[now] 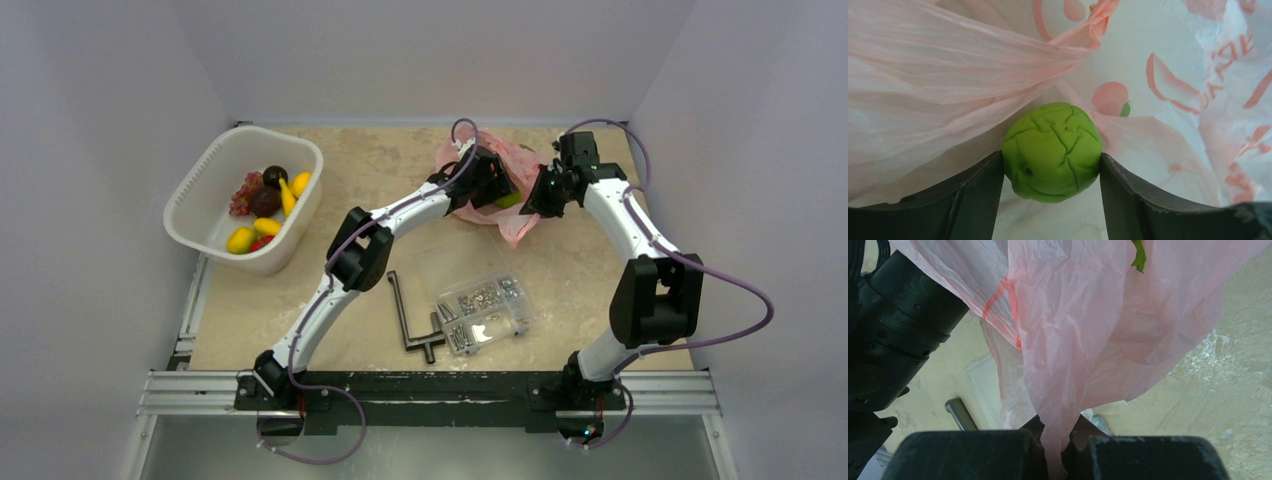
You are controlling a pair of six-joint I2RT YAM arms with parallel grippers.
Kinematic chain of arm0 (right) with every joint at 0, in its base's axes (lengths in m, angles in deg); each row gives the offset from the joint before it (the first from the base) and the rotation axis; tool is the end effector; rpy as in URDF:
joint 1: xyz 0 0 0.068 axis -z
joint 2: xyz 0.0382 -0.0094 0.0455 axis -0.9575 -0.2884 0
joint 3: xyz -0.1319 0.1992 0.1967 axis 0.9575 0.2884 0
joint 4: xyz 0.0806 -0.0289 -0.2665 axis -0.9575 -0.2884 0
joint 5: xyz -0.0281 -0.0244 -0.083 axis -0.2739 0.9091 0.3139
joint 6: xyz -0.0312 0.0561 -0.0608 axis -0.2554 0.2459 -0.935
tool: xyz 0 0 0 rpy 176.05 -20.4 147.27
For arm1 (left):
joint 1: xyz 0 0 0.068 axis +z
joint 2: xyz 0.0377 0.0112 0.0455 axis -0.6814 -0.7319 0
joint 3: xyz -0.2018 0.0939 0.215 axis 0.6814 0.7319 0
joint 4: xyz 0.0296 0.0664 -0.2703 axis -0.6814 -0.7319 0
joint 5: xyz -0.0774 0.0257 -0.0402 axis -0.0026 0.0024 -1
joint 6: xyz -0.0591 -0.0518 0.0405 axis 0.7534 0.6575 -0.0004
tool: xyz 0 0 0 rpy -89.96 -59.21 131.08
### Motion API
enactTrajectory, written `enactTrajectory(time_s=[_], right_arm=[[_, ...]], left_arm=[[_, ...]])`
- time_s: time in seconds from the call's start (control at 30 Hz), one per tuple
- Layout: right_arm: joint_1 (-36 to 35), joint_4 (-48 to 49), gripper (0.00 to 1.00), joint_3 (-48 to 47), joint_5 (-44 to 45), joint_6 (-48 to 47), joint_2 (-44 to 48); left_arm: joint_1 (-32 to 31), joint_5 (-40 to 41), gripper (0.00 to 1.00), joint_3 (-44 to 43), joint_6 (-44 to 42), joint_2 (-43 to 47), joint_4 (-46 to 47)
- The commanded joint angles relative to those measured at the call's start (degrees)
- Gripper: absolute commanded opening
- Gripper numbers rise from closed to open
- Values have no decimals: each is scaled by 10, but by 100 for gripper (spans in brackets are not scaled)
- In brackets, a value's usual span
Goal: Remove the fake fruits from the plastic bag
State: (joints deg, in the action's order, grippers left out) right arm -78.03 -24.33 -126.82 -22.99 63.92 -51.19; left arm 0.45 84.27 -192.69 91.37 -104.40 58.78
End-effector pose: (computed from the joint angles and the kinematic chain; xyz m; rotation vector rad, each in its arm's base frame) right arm 0.3800 0.0495 0.2720 0.3866 2.5747 0.4889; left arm 0.5001 -0.4580 0.1500 -0.3652 2.3078 -0.9867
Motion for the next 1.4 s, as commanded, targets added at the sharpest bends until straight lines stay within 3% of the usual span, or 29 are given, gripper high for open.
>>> enactTrajectory(time_s=[0.0, 0.13, 0.23, 0.5, 0.63, 0.77, 0.97, 1.13, 1.37], right_arm=[[10, 6, 0, -45, 21, 24, -2], [19, 2, 0, -58, 95, 62, 0], [24, 0, 0, -69, 166, 85, 1], [69, 13, 0, -86, 255, 140, -10], [143, 13, 0, -86, 237, 165, -15], [167, 14, 0, -98, 235, 144, -28], [170, 25, 28, -84, 208, 104, -7], [171, 14, 48, -84, 195, 63, 11], [167, -28, 68, -79, 169, 37, 43]], left_arm=[[24, -48, 20, 18, -66, 105, -26], [45, -72, 10, 64, -132, 194, -99], [59, -126, 0, 108, -136, 256, -115], [63, -318, 0, 113, -59, 351, -160], [82, -305, 0, 131, -134, 424, -255], [158, -329, 0, 216, -166, 512, -331], [293, -304, 0, 308, -227, 622, -405], [382, -242, 0, 311, -260, 651, -427], [455, -128, 0, 287, -285, 658, -428]])
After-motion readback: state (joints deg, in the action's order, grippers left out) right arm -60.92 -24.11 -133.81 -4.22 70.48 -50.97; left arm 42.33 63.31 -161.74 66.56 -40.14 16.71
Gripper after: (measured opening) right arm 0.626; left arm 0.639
